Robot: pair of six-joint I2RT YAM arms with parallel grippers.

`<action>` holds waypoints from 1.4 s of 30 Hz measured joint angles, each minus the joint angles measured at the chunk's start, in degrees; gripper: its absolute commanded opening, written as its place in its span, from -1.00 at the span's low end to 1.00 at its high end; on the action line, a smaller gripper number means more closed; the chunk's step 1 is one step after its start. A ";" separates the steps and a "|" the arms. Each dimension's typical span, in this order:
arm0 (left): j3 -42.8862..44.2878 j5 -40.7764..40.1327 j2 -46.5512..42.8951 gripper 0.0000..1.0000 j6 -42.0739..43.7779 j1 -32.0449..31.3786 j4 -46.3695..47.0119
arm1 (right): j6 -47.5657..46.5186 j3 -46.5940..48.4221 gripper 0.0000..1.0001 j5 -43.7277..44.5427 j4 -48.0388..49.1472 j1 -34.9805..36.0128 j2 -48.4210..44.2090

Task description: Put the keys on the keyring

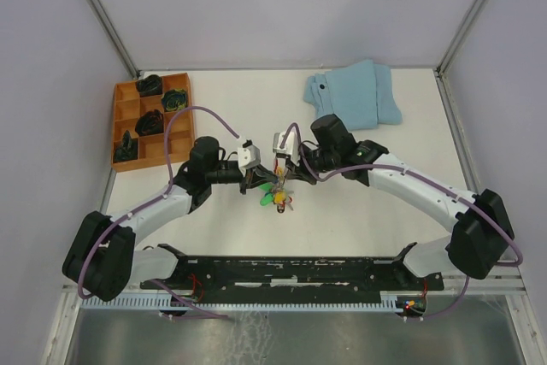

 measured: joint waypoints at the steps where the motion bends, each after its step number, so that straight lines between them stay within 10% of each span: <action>1: 0.00 0.04 0.09 -0.95 0.15 0.00 -0.02 | -0.28 0.00 -0.99 -0.20 -0.04 0.07 0.26; 42: 0.15 1.36 0.13 -0.95 1.40 0.00 -1.16 | -4.17 2.78 -0.99 -1.51 -4.98 0.83 3.21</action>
